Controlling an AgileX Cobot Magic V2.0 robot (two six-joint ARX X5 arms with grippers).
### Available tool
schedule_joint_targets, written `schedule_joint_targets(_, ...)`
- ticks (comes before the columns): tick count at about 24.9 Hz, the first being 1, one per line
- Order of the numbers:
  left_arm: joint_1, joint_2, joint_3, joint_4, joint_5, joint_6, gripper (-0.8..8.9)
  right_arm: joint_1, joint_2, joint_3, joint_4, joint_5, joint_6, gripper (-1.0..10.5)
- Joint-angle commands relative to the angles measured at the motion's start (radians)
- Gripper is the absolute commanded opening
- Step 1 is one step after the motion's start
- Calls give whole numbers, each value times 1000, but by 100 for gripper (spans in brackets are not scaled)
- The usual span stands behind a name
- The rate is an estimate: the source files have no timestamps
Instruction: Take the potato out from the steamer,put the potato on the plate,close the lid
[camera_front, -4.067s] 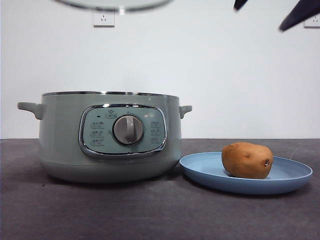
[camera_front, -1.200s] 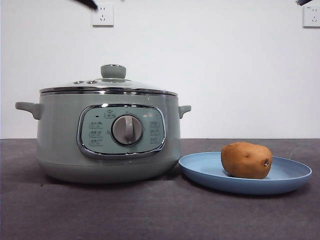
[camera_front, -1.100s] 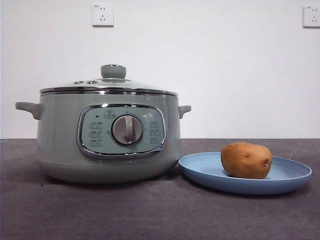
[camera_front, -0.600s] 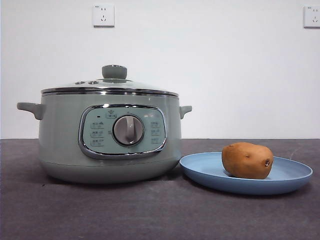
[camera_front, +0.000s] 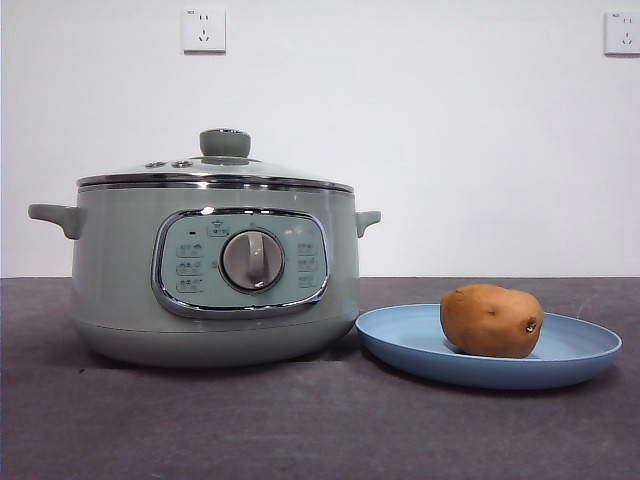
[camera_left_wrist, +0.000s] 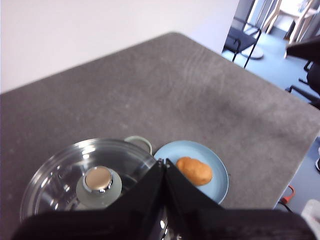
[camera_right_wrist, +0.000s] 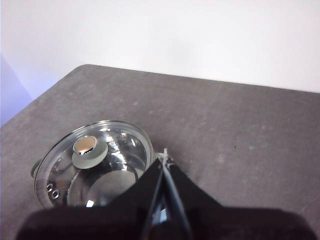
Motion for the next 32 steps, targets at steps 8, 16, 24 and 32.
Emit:
schedule_joint_targets(8, 5, 5, -2, 6, -3, 10, -4, 1, 0, 2, -7, 3, 15, -1)
schedule_joint_targets(16, -4, -11, -2, 5, -107, 31, -4, 1, 0, 2, -7, 3, 16, -1)
schedule_joint_targets(24, 4, -66, -22, 24, -123, 70, -4, 1, 0, 2, -6, 3, 15, -1)
schedule_joint_targets(32, 51, -214, -320, 303, -117, 61, -4, 1, 0, 2, -6, 3, 15, -1)
